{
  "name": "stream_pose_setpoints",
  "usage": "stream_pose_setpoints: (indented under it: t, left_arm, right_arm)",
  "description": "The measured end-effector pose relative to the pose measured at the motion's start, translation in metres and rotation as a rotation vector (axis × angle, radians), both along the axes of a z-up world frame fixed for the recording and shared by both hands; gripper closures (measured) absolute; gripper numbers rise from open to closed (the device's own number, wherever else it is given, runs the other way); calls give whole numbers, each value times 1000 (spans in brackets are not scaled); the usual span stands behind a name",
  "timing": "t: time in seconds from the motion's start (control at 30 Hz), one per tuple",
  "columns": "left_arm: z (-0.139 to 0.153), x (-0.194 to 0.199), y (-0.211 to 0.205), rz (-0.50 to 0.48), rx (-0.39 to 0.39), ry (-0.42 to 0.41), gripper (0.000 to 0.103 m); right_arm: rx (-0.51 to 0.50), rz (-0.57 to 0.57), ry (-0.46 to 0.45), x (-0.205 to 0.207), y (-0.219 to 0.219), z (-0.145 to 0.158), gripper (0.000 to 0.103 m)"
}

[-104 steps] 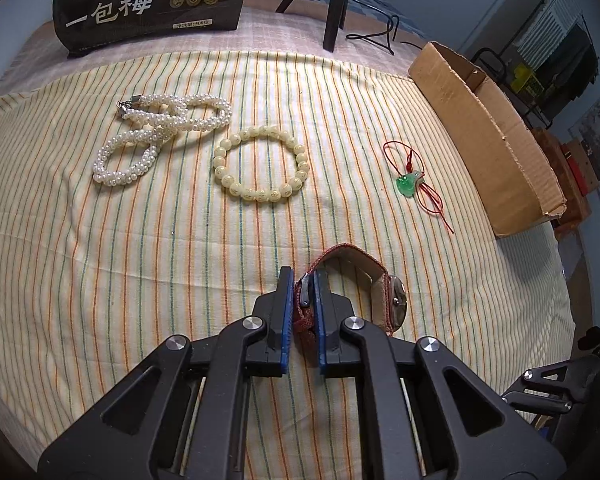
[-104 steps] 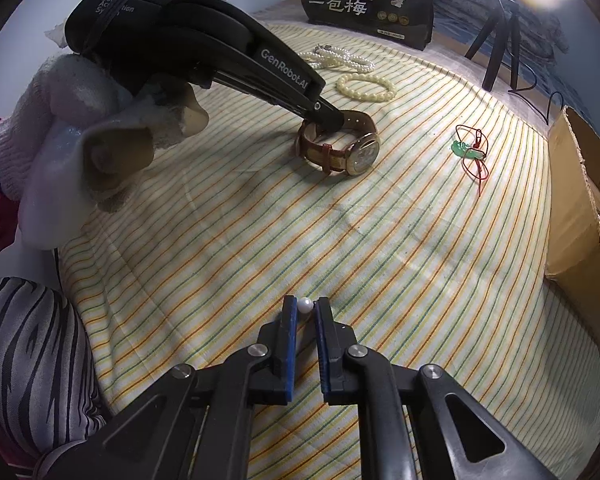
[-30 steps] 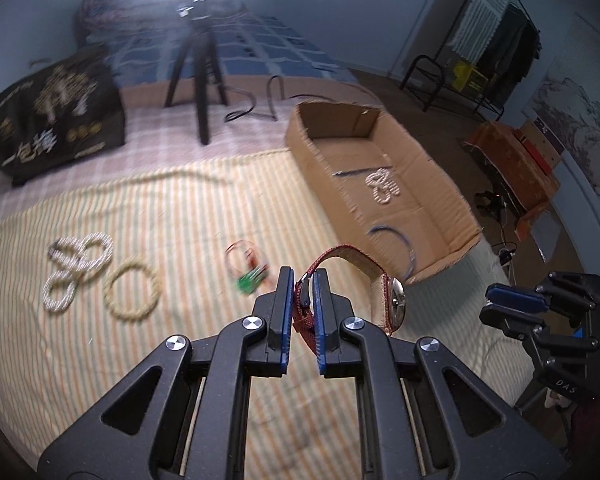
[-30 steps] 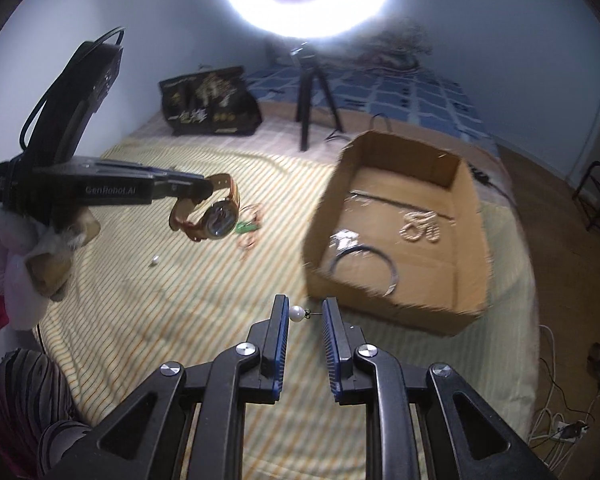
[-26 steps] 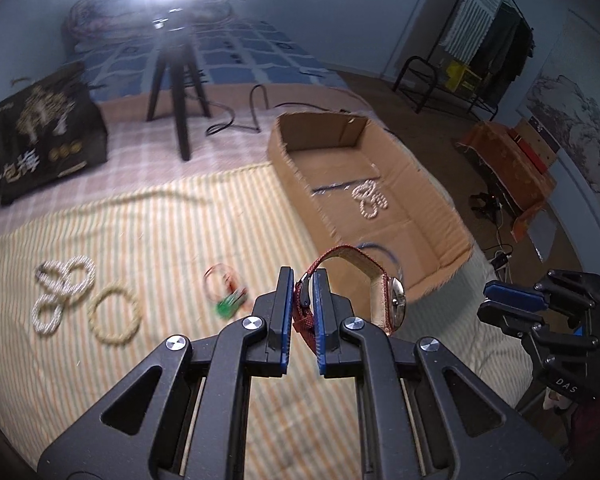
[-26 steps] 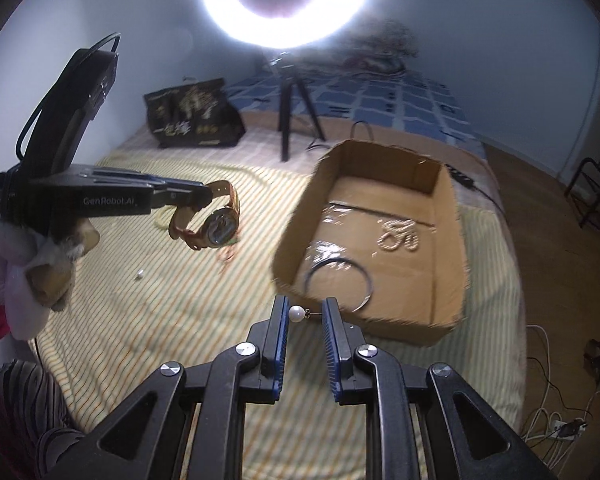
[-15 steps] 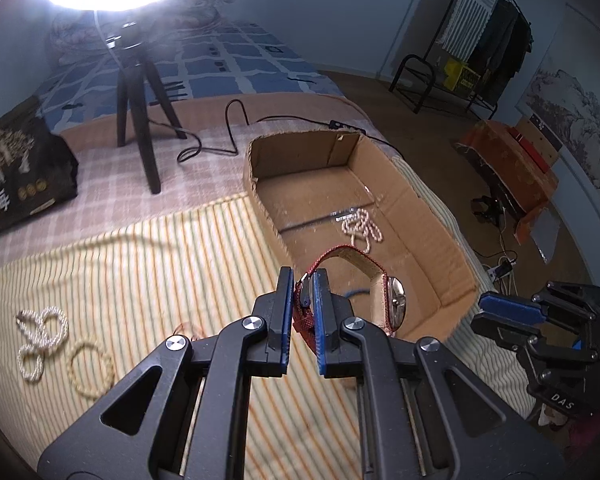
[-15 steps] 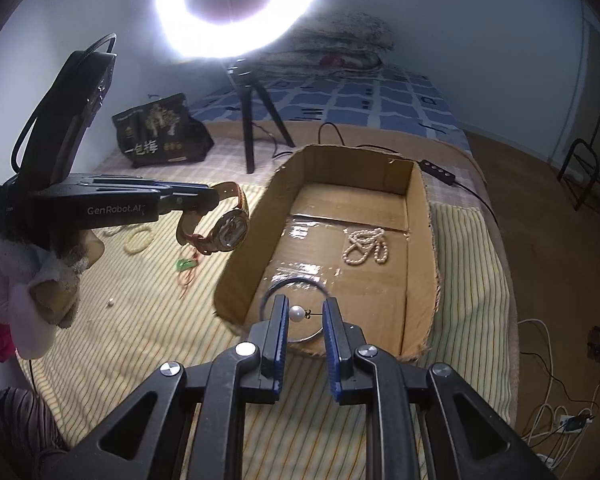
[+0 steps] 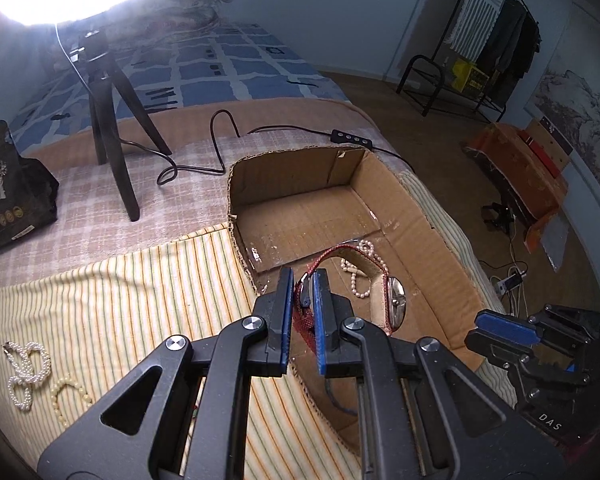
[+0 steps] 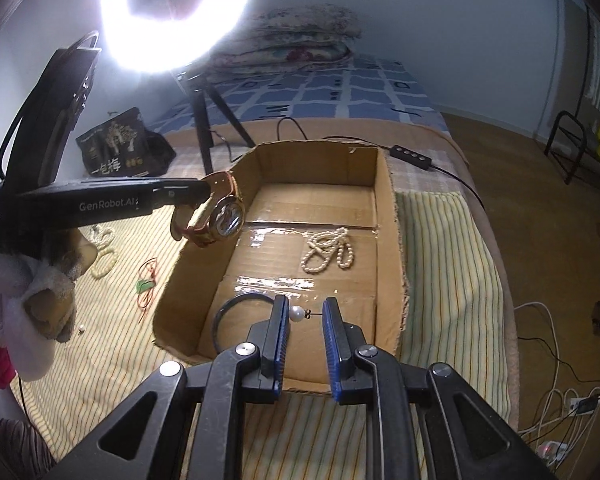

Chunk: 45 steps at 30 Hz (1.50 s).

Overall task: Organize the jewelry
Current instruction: 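Open both tools to drop the watch and earring into the box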

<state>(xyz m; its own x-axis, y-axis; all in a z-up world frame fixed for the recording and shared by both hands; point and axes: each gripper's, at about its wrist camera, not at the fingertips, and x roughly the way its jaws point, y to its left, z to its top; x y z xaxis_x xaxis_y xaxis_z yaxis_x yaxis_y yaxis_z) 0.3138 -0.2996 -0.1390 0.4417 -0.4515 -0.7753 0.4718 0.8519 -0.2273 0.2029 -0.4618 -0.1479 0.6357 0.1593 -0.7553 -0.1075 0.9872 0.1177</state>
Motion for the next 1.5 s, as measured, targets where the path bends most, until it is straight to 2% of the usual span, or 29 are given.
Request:
stream_pose_setpoints:
  t: [0.23,0.33,0.4,0.43,0.47,0.5,0.53,0.57,0.6,0.63,0.7,0.73,0.8,1.2,1.5]
  left_arm:
    - [-3,4,0,17,-7,12,95]
    - [-2,4,0,22,-15,7,93]
    - [0,4,0,21,-22,6,93]
    - [1,4,0,21,-21,5,89]
    - [2,4,-1,20,-20,1,87]
    - [3,3,-1,20,-17,-4,78]
    - [4,3,-1,21,-18,-8,66]
    - [5,2,-1,21,-19,-16,62]
    - [7,0,-1,20,-17,-26,58]
    - [8,0,-1,20,-14,-31,58]
    - [8,-1,-2,16,-8,-29,56]
    - [7,-1,-2,18,-7,-26,48]
    - [7,-1,-1,23,-11,-27,40]
    - [15,-7,13,34,-18,-34,39]
    - [28,-17,57,63,-12,-57,39]
  right_arm:
    - [5,-11,3,3,-4,-3,86]
    - [8,-9,-3,2,-3,-3,78]
    - [2,-6,-9,2,-2,-3,69]
    - [-7,-4,-14,0,0,-2,66]
    - [-16,-4,-15,0,1,-2,53]
    - [-25,-7,-19,0,2,-2,36]
    - [-33,-13,-27,-1,3,-2,29]
    - [-37,-17,-39,-2,4,-1,25]
    - [-37,-17,-44,-3,4,0,24]
    - [-37,-15,-44,-3,5,0,24]
    - [-44,-14,-41,-3,7,0,17]
    - [-54,-15,-42,-3,8,0,16]
    - [-63,-14,-43,-4,11,0,16]
    - [-64,-14,-50,-10,18,9,15]
    - [-48,-8,-72,-21,33,22,15]
